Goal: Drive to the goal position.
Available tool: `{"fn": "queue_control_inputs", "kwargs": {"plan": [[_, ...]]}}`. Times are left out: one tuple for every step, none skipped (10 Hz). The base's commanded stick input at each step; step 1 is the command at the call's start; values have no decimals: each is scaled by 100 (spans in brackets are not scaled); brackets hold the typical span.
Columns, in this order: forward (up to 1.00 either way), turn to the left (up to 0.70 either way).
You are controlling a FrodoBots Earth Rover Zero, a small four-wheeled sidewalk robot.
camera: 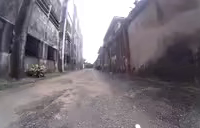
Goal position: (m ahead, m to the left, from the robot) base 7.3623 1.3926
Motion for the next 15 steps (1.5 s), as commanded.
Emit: {"fn": "queue_control_inputs", "kwargs": {"plan": [[30, 0], [30, 0], [30, 0], [30, 0], [30, 0], [30, 0], [30, 0], [30, 0], [30, 0], [30, 0], [30, 0], [30, 0], [30, 0], [30, 0], [30, 0]]}}
